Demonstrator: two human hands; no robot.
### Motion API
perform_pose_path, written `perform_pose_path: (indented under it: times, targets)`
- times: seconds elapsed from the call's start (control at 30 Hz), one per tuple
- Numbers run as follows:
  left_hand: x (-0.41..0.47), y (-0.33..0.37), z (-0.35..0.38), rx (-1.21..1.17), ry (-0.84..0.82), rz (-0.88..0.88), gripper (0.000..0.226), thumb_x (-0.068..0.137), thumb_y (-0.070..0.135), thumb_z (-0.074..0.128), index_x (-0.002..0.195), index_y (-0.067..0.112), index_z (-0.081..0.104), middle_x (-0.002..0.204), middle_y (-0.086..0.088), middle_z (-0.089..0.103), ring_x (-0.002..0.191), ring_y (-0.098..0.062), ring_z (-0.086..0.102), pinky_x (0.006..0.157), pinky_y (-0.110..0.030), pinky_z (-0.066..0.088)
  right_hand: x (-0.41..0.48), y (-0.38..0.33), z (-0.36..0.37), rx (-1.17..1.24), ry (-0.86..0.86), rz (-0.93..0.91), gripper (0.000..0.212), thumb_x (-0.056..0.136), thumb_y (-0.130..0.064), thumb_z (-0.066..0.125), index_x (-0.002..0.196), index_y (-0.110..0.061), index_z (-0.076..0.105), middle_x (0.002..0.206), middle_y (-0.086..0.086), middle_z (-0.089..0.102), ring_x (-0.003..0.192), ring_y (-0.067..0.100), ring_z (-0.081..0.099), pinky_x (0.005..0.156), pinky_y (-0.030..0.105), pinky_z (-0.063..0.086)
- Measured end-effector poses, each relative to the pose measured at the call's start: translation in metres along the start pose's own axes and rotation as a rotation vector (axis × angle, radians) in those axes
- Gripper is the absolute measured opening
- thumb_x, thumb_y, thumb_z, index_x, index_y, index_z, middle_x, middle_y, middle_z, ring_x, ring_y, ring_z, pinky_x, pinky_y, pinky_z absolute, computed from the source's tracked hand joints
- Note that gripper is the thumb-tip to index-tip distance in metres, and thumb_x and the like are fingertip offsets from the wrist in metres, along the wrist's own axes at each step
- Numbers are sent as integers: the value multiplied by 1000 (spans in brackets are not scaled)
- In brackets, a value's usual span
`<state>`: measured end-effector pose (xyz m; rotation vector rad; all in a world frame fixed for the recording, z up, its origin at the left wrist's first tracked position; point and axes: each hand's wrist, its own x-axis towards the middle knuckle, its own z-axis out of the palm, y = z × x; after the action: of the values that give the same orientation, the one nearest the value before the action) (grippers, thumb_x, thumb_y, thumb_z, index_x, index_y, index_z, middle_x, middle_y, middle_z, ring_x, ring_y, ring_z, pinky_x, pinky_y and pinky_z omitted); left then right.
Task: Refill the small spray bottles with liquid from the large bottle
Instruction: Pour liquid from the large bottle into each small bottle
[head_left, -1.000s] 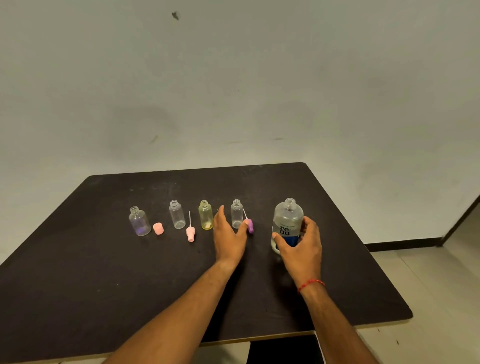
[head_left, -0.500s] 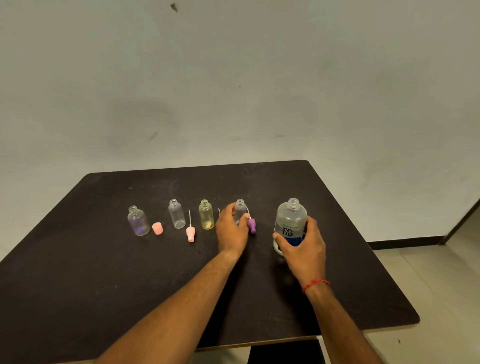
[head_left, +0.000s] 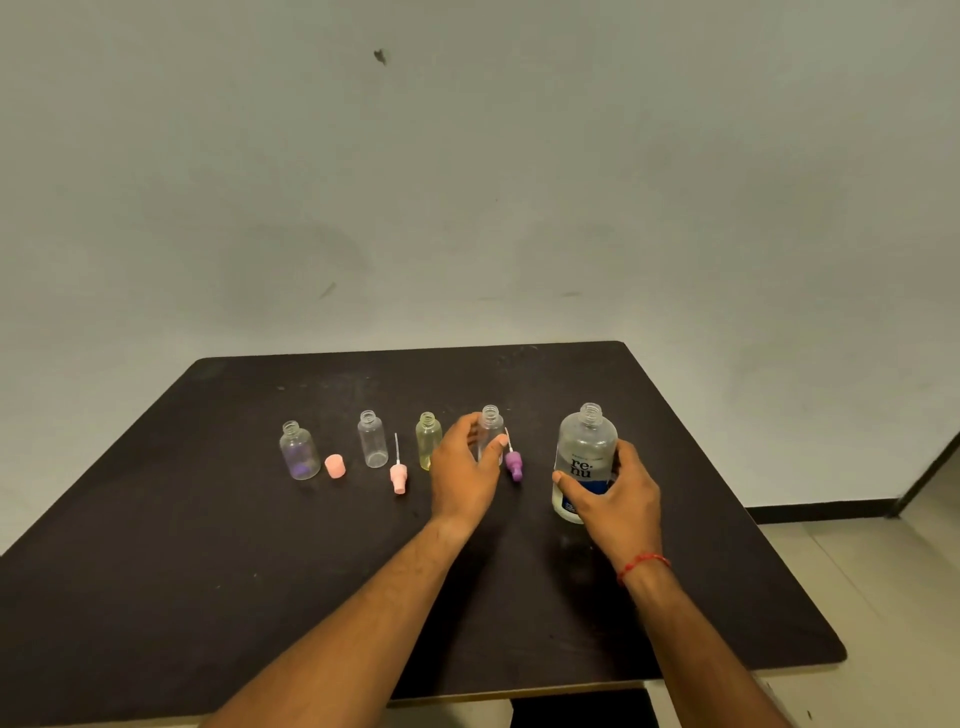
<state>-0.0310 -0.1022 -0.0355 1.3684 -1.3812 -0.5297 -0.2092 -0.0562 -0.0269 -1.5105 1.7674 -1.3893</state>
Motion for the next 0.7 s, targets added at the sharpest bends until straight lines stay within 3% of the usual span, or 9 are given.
perform_pose_path:
  times: [0.17,0.4,0.57,0.7]
  targets:
    - [-6,4,-20,-48,-15,24,27,91,19,73,110,34,61,96,29,62,94,17,58,79,1,42,2,-17,2,-27,-5,-79,68,68,-34,87,126,-21,54,123,-4,61,114,16,59,94,33,54]
    - [-3,-5,-41,-65,-12,-4,32,90,22,74,121,27,66,106,20,66,103,3,63,87,-8,47,0,-31,5,-59,-22,-130,70,68,-37,86,128,-22,54,124,-4,60,114,18,59,95,39,55]
    - [-5,0,-49,-68,-20,10,39,90,22,74,128,24,64,109,20,64,96,16,57,83,-1,45,-2,-35,8,-102,-61,-173,76,68,-36,86,133,-23,51,126,-4,58,117,17,57,94,32,52]
    - [-4,1,-52,-62,-39,56,42,90,23,74,131,28,64,116,16,68,107,2,64,93,-12,49,1,-42,8,-184,-92,-230,76,67,-38,87,133,-24,51,122,-2,57,114,16,57,95,33,54]
